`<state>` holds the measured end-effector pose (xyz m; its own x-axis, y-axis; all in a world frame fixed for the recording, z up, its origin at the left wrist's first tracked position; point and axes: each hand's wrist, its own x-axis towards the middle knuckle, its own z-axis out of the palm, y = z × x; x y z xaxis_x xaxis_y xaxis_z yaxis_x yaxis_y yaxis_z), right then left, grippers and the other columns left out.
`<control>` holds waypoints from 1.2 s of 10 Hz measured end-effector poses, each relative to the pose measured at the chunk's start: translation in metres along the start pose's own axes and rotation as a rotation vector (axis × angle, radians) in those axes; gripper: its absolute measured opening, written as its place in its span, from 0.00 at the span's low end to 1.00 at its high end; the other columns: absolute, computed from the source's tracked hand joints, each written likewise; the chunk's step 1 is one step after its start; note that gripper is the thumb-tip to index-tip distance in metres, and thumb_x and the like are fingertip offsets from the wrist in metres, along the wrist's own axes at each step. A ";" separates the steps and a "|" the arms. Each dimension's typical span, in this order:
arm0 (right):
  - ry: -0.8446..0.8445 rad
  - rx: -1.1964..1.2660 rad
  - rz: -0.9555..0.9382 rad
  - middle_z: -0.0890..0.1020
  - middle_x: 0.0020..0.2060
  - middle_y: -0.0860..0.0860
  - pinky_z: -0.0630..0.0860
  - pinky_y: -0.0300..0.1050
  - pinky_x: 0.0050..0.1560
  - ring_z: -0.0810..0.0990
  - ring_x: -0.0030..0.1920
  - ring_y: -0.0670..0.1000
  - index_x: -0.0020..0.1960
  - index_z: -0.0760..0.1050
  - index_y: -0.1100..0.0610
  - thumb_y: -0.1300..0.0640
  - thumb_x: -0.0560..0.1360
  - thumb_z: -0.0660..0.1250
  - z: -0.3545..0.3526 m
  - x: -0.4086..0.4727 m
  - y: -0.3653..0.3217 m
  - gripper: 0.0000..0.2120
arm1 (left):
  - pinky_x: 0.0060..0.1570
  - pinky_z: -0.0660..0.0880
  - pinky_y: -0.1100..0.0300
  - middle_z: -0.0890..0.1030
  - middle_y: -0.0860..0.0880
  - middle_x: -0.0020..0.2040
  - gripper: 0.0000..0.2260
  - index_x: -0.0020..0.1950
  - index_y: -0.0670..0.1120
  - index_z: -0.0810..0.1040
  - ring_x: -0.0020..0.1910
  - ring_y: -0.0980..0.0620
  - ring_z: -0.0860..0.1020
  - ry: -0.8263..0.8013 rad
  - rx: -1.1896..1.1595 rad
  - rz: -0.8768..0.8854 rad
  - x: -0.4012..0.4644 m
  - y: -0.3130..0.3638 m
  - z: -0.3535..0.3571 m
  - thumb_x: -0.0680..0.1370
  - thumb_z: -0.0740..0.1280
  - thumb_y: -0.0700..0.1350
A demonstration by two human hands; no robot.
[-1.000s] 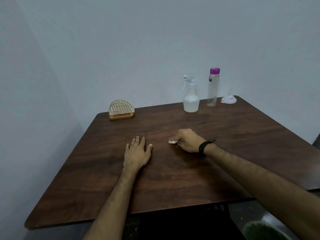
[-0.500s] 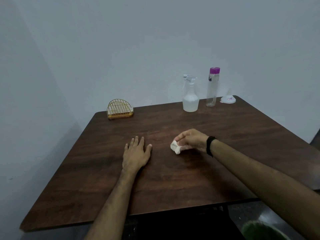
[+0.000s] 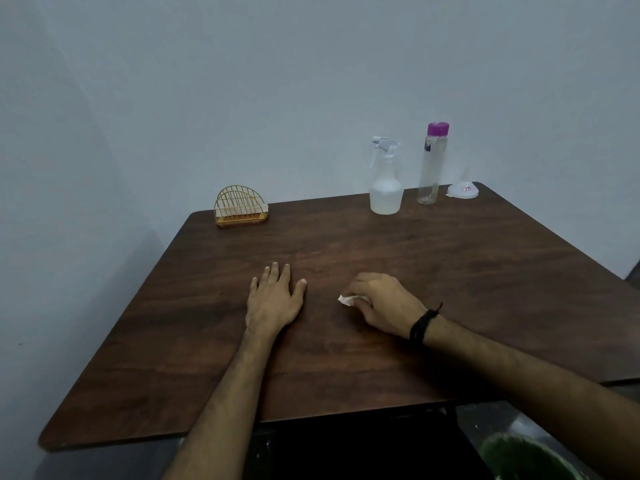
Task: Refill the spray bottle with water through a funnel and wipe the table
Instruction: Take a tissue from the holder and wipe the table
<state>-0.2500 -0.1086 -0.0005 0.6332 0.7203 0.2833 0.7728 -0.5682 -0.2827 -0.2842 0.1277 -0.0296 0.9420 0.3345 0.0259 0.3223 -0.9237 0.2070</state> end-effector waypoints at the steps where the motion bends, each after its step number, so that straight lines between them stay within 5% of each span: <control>1: 0.012 -0.003 0.101 0.83 0.54 0.49 0.76 0.43 0.58 0.79 0.55 0.49 0.58 0.82 0.53 0.54 0.80 0.66 -0.005 0.013 0.015 0.10 | 0.79 0.47 0.47 0.52 0.46 0.82 0.31 0.82 0.49 0.53 0.81 0.48 0.49 -0.003 0.003 0.001 0.000 0.000 -0.001 0.82 0.48 0.63; 3: 0.108 -0.045 0.343 0.82 0.48 0.51 0.78 0.49 0.51 0.80 0.50 0.53 0.52 0.84 0.55 0.50 0.78 0.68 -0.006 0.047 0.041 0.10 | 0.79 0.47 0.47 0.52 0.46 0.82 0.31 0.82 0.49 0.53 0.81 0.48 0.49 -0.002 -0.006 0.013 -0.002 -0.001 -0.003 0.82 0.48 0.64; 6: -0.064 0.086 0.158 0.82 0.51 0.46 0.72 0.37 0.51 0.79 0.51 0.46 0.54 0.84 0.51 0.52 0.78 0.68 0.003 0.026 -0.004 0.08 | 0.78 0.47 0.47 0.52 0.46 0.82 0.31 0.82 0.49 0.54 0.81 0.48 0.50 0.022 0.002 0.010 -0.001 -0.001 0.000 0.83 0.47 0.63; 8: 0.075 0.082 0.375 0.85 0.52 0.53 0.79 0.48 0.58 0.82 0.54 0.54 0.53 0.85 0.53 0.57 0.78 0.69 0.014 0.088 0.007 0.07 | 0.78 0.48 0.47 0.53 0.45 0.82 0.30 0.82 0.48 0.55 0.81 0.47 0.51 0.034 0.001 0.028 -0.003 -0.001 -0.001 0.83 0.47 0.61; 11: -0.017 0.106 0.101 0.83 0.51 0.52 0.79 0.49 0.55 0.81 0.53 0.53 0.52 0.85 0.53 0.56 0.77 0.68 0.043 0.099 -0.035 0.07 | 0.79 0.48 0.48 0.53 0.47 0.82 0.25 0.82 0.46 0.55 0.81 0.49 0.51 0.039 -0.046 0.044 -0.006 -0.003 -0.005 0.85 0.49 0.51; 12: 0.052 0.092 0.253 0.85 0.50 0.50 0.80 0.47 0.55 0.83 0.52 0.52 0.50 0.86 0.52 0.57 0.75 0.71 0.035 0.111 -0.009 0.06 | 0.79 0.49 0.48 0.53 0.47 0.82 0.25 0.82 0.46 0.54 0.81 0.49 0.51 0.042 -0.037 0.040 -0.004 -0.002 -0.005 0.85 0.50 0.49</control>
<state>-0.1883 -0.0094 0.0021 0.8090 0.5370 0.2392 0.5840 -0.6876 -0.4315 -0.2889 0.1291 -0.0253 0.9491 0.3056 0.0757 0.2799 -0.9292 0.2413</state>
